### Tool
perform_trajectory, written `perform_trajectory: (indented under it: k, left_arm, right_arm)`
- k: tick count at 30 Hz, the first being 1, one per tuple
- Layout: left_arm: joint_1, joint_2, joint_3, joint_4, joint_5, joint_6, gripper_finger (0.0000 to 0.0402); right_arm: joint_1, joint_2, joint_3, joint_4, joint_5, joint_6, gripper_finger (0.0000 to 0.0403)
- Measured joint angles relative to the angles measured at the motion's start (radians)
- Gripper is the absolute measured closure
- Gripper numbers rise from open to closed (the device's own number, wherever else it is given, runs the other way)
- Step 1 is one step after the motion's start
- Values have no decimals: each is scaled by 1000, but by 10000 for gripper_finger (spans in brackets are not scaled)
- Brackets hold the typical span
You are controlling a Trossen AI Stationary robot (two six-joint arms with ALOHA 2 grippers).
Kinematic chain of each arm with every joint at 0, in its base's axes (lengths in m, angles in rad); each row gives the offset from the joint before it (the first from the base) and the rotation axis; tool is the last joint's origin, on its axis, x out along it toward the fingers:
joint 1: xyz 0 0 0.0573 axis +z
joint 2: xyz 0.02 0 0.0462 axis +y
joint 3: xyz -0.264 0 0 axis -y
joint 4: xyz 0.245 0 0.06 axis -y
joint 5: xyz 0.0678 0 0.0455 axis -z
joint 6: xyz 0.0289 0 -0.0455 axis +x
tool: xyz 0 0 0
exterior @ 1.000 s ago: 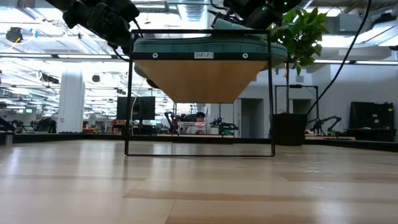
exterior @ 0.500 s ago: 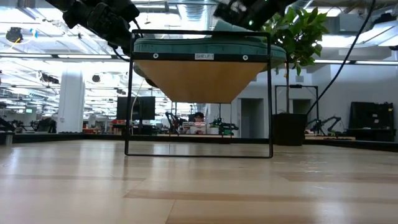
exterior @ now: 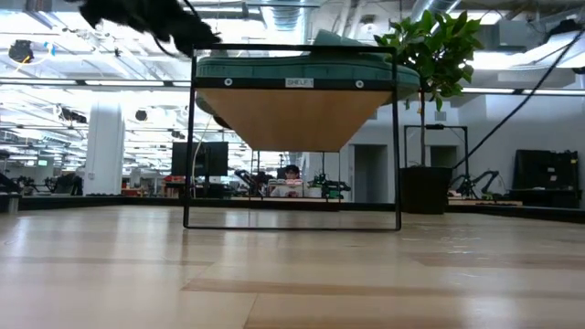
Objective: Pick and place slides into the shelf
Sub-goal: Return to Home Position
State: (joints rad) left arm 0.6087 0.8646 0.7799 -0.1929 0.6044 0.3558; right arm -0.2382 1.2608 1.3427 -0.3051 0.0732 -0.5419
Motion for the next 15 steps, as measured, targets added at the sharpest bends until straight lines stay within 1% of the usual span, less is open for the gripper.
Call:
perform_trajectory:
  k: [4, 8, 11, 15]
  left_arm:
    - [69, -167, 0, -3, 18, -16, 207]
    - [109, -324, -3, -39, 20, -42, 207]
    - [114, -440, -64, -26, 20, -98, 207]
    - [114, -610, -188, 30, 7, -225, 207]
  right_arm:
    - [-20, -140, -71, 15, -128, 52, 403]
    - [-39, -310, -228, 101, -228, 105, 403]
    - [-37, -452, -389, 218, -235, 143, 403]
    - [-37, -625, -609, 397, -266, 214, 403]
